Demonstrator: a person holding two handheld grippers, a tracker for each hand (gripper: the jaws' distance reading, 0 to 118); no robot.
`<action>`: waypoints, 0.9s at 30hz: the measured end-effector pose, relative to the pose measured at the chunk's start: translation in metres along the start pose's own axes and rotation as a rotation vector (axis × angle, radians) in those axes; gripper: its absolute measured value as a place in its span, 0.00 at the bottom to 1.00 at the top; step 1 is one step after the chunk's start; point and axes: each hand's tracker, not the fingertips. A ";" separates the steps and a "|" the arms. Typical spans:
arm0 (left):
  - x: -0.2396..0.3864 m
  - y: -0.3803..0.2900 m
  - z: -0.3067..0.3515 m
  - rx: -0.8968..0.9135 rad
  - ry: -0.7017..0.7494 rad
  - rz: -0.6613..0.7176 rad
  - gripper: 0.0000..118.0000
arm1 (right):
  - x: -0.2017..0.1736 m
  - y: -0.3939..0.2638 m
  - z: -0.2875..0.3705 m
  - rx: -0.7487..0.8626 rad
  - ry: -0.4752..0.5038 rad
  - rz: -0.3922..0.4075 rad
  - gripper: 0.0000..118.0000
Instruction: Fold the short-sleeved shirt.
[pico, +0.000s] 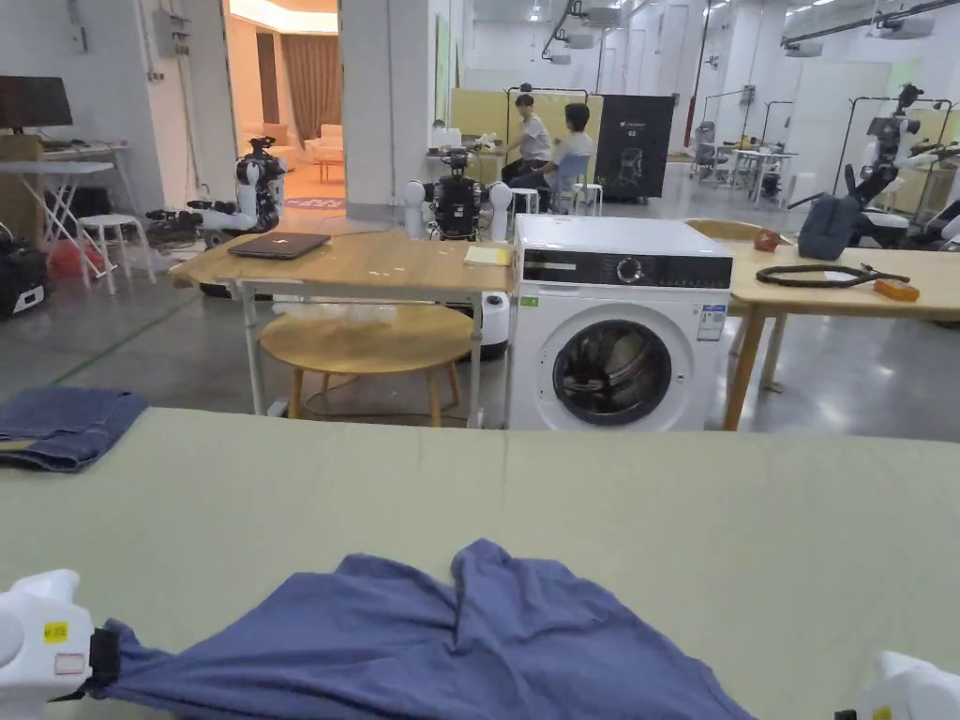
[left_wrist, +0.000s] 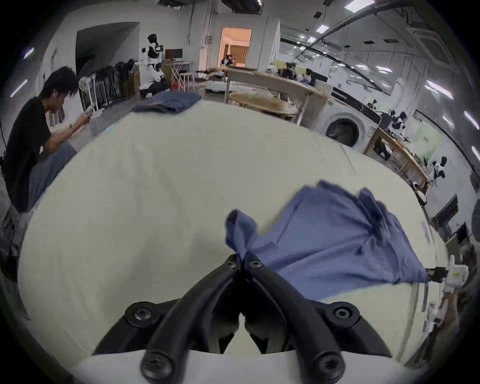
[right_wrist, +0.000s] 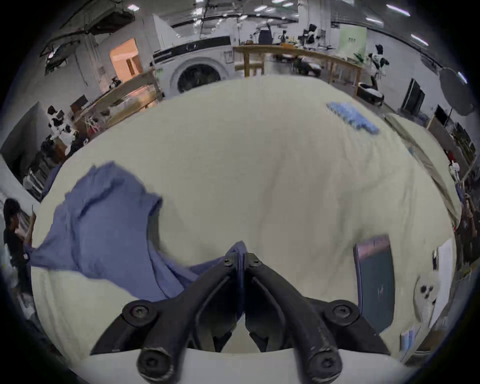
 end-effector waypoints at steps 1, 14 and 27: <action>-0.013 -0.018 0.002 0.008 -0.031 0.030 0.00 | 0.005 -0.017 0.009 0.005 0.018 -0.010 0.01; -0.065 -0.175 0.137 -0.060 -0.131 0.024 0.00 | 0.087 -0.155 0.097 -0.045 0.070 0.068 0.01; -0.097 -0.249 0.170 -0.133 -0.136 0.109 0.55 | 0.103 -0.225 0.138 -0.025 0.031 0.098 0.52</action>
